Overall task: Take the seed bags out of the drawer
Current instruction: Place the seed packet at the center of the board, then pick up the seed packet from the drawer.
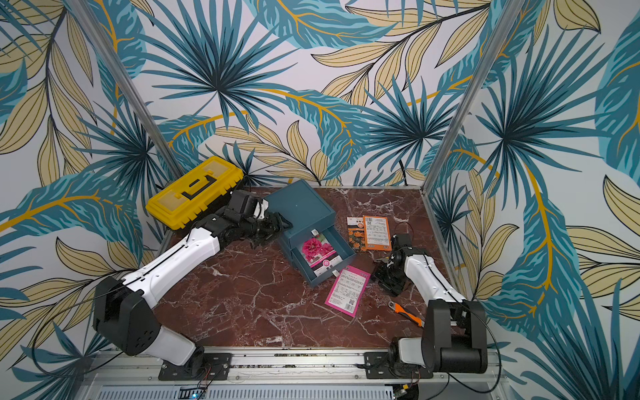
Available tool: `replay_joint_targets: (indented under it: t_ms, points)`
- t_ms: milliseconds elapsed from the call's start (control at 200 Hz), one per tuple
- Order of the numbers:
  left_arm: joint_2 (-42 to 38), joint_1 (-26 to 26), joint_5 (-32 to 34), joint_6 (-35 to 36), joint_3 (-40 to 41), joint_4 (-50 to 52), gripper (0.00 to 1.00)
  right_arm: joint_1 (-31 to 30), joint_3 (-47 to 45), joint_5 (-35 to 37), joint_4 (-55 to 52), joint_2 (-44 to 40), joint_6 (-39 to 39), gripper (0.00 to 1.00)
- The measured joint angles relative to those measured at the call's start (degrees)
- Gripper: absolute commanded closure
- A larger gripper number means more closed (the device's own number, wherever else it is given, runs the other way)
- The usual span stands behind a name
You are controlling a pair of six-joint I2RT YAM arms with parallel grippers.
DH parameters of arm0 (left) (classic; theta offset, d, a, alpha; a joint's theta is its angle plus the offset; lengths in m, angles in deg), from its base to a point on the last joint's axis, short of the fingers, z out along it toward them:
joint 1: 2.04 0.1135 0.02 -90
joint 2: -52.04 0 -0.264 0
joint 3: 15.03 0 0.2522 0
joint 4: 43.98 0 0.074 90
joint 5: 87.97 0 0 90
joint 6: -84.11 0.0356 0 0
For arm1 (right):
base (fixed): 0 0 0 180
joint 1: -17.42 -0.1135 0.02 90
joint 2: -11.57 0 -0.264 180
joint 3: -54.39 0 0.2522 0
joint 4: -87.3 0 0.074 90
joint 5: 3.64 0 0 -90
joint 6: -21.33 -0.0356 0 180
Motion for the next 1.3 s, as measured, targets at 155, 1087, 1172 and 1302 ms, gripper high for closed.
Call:
replay_joint_targets:
  t_ms: [155,1087,1172,1302]
  points:
    - [0.07,0.00,0.02,-0.02,-0.11,0.04,0.33,-0.63,7.34,1.46,-1.64,-5.31,0.63,0.35]
    - [0.96,0.00,0.24,-0.37,-1.11,0.74,0.33,-25.44,23.89,0.44,12.61,12.57,6.12,0.43]
    - [0.96,0.00,0.26,-0.37,-1.16,0.87,0.34,-25.62,23.65,1.18,13.90,13.40,7.13,0.43]
    - [0.96,0.00,0.44,-0.37,-1.31,1.16,0.34,-25.62,23.34,2.01,15.43,14.56,8.35,0.43]
